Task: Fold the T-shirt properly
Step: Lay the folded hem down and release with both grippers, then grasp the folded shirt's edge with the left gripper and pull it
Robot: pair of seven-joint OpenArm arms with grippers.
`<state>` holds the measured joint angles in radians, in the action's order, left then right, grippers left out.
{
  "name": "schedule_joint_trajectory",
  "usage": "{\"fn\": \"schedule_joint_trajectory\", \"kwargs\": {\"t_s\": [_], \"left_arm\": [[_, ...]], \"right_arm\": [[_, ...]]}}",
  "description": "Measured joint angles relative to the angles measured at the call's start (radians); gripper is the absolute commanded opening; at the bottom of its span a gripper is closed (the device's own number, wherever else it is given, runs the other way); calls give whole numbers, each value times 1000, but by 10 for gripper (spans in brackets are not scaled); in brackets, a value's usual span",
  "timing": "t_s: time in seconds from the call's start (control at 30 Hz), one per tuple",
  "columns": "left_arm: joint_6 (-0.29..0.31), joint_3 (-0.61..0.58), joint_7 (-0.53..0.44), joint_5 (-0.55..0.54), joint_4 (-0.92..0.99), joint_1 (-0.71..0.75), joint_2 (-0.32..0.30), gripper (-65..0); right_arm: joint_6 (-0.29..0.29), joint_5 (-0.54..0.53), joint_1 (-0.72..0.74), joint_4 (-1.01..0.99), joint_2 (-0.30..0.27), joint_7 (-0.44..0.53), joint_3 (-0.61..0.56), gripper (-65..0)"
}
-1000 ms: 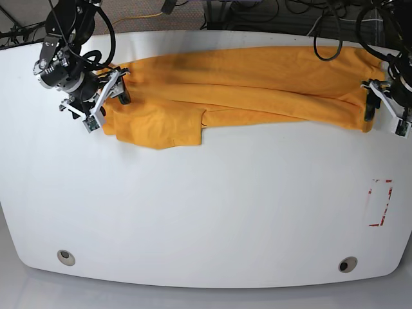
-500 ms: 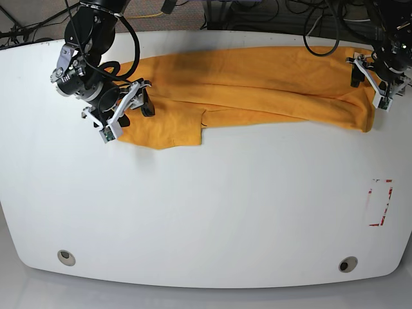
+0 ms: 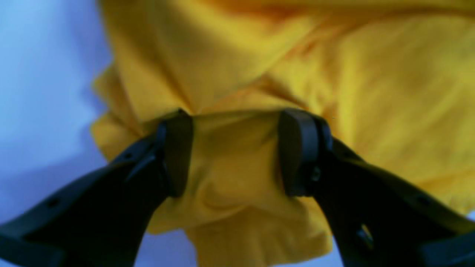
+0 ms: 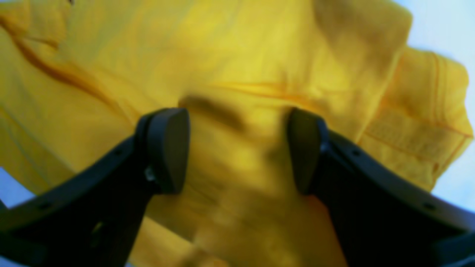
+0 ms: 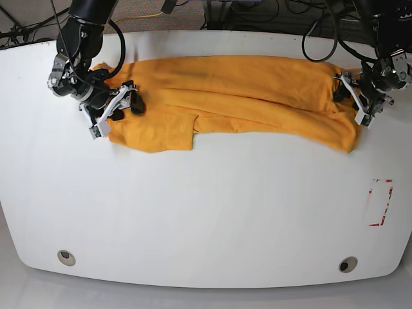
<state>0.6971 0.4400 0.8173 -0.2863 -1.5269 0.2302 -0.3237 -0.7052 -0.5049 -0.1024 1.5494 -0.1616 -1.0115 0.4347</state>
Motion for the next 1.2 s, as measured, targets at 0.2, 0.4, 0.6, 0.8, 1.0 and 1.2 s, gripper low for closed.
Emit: {"fn": "schedule_joint_trajectory", "kwargs": {"t_s": [0.2,0.4,0.6,0.8,1.0,1.2], "left_arm": [[0,-69,4,9,10,-51,-3,-311],[1,-48,39,16,-90,-63,14,-308],[0,39,85,-14,-139,-145,8,-197],[0,76,140,-40,-59,-286,12,-176],[2,11,153,-39,130,-399,19,-176],[-16,14,102,-29,298,-472,50,-176]], "right_arm": [[-6,-25,21,-127,-92,135,-3,-250],[-9,-14,21,-140,-140,137,2,-250],[-1,11,8,-92,-133,112,-2,-250],[9,26,-11,-47,-106,99,3,-250],[8,10,-10,-45,-96,100,-2,-250],[8,11,-10,-45,-96,99,-4,-250]]}}
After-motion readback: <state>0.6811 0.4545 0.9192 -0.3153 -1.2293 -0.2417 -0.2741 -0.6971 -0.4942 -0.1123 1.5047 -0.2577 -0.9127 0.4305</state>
